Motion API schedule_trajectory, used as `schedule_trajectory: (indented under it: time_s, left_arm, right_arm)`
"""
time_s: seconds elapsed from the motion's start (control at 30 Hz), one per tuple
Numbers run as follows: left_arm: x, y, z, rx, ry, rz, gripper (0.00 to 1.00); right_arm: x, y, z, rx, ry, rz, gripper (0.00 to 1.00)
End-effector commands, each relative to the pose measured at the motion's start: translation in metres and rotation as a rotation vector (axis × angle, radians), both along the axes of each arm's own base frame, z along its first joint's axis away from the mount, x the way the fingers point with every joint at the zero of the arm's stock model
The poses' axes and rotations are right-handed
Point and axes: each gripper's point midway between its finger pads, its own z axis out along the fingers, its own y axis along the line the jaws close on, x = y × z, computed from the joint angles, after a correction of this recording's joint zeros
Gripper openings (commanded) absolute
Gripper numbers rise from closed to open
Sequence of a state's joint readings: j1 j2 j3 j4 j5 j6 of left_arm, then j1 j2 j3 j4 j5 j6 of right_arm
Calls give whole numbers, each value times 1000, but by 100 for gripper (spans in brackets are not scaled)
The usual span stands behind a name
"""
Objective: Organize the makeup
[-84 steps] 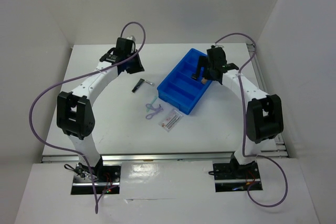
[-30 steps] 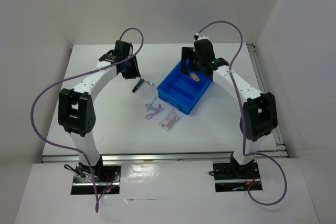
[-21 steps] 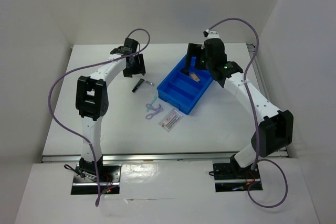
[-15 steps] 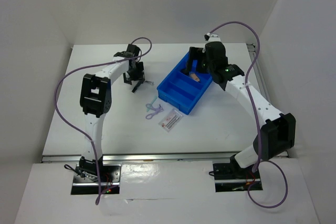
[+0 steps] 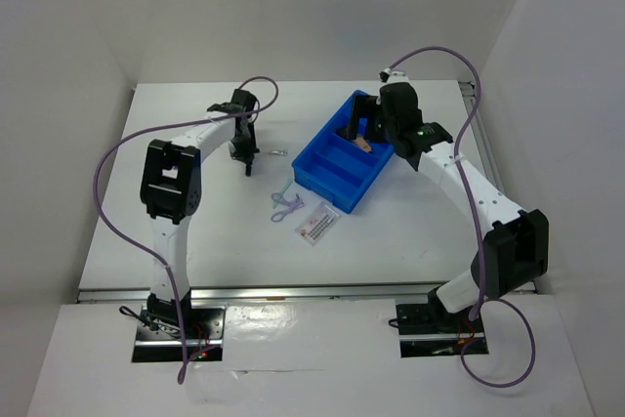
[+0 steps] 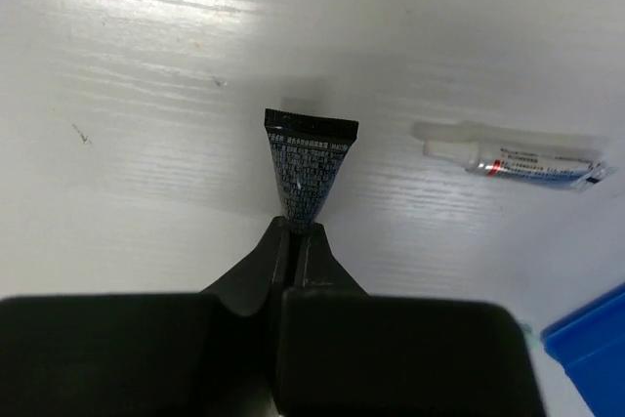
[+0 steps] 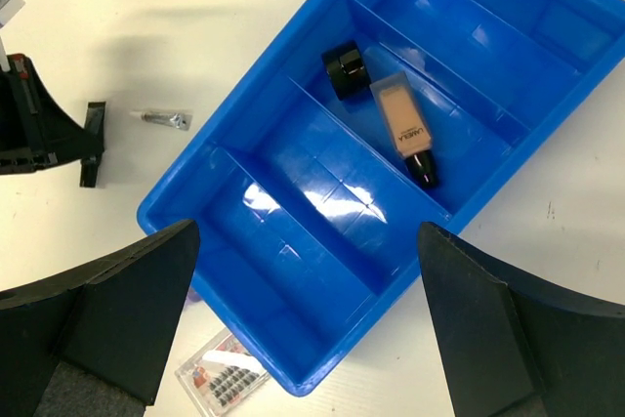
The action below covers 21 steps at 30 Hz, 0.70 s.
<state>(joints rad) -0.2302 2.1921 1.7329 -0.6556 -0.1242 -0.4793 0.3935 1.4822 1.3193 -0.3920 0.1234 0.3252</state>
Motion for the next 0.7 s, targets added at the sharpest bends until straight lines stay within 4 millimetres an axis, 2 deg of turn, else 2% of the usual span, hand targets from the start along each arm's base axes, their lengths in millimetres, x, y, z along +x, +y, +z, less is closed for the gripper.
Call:
schedule_trajectory:
  time_s: [0.0,0.07,0.17,0.27,0.37,0.47,0.57,0.6,0.63,0.67]
  left_arm:
    - [-10,4,32,-11,-7,8,0]
    - [-7,-8,60,-73,-52,-43,0]
    - [-11,-20,107,-154,-138,-90,0]
    - [-10,-55,152,-281,-243,-172,0]
    - [-17,-98,173,-346,-287,-254,0]
    - [-21,-141,178,-404,-282,-302,0]
    - [-22,-185,177,-447,-293,-288,0]
    - [-24,-199,182,-479,-304,-258,0]
    - [-31,-220,170,-497,-282,-271,0]
    - [-32,-230,164,-516,-275,-263,0]
  right_arm:
    - [-3,-5,24,30,-50,-18,100]
    - [-4,-5,25,29,-48,-18,100]
    - [-10,-7,41,40,-74,-18,100]
    - [-17,-15,46,33,-89,-40,100]
    - [-26,-22,47,28,-80,-62,100]
    - [-38,-34,53,36,-83,-116,100]
    - [-56,-51,58,75,-91,-214,100]
    - [-61,-54,61,90,-102,-229,100]
    - [-73,-58,64,121,-116,-240,100]
    - [-78,-62,65,123,-128,-248,100]
